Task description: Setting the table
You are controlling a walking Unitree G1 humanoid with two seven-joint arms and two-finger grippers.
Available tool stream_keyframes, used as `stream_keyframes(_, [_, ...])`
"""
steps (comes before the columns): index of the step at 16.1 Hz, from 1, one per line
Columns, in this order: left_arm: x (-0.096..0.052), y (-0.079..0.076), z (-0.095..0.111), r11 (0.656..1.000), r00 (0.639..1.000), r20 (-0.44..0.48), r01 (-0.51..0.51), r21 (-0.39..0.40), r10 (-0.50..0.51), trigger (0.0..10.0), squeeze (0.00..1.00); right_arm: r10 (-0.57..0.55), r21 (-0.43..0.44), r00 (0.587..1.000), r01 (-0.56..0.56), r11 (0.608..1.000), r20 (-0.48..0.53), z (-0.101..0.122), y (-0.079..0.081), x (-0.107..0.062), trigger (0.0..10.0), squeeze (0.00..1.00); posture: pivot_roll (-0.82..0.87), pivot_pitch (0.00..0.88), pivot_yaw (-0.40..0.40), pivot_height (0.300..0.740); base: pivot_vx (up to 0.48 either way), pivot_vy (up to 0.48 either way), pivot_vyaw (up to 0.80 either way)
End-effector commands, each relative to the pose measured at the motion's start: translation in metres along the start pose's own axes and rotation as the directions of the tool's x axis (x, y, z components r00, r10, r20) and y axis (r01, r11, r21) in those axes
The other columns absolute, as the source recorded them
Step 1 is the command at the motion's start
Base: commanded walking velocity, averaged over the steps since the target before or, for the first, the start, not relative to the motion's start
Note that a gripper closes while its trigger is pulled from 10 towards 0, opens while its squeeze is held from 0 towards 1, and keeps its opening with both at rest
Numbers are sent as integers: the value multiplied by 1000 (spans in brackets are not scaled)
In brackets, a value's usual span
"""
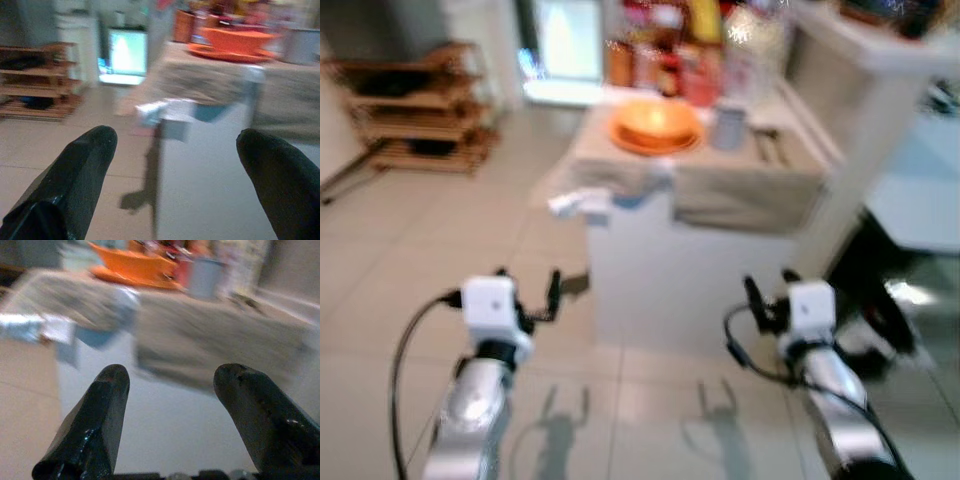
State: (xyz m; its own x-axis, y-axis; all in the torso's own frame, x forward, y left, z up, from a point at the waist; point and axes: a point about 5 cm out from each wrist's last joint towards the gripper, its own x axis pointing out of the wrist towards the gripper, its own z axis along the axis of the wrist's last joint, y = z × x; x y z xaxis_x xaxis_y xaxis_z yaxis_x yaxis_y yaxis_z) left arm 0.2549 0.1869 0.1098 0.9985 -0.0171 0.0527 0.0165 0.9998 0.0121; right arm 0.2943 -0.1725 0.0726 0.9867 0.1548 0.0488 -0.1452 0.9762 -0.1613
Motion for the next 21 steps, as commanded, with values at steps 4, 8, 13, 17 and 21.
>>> stream_keyframes(4, [-1, 3, -1, 1000, 1000, -6, -10, 12, 10, 10000, 0, 25, 3, 1000, -25, 1000, 19, 2, 8, 1, 10000, 0, 41, 0, -27, 740, 432, 0, 0])
stream_keyframes(8, [2, 3, 2, 1000, 1000, 6, 2, 18, -2, 10000, 0, 12, 1, 998, -12, 1000, 63, 12, 6, 5, 10000, 0, 38, 0, -21, 740, 433, 0, 0])
stream_keyframes(13, [3, 3, 3, 1000, 1000, 6, 9, 21, -9, 10000, 0, 9, 4, 998, -9, 1000, 62, 11, 7, 4, 10000, 0, 35, 0, -15, 740, 434, 0, 0])
stream_keyframes(17, [2, 3, 2, 999, 1000, -2, 29, 32, -29, 10000, 0, 12, 6, 998, -12, 1000, 54, 9, 10, 2, 10000, 0, 38, 0, -12, 740, 435, 0, 0])
stream_keyframes(21, [2, 2, 1, 998, 999, -14, 48, 45, -48, 10000, 0, 14, 6, 999, -15, 1000, 52, 9, 10, 2, 10000, 0, 39, 0, -11, 740, 437, 0, 0])
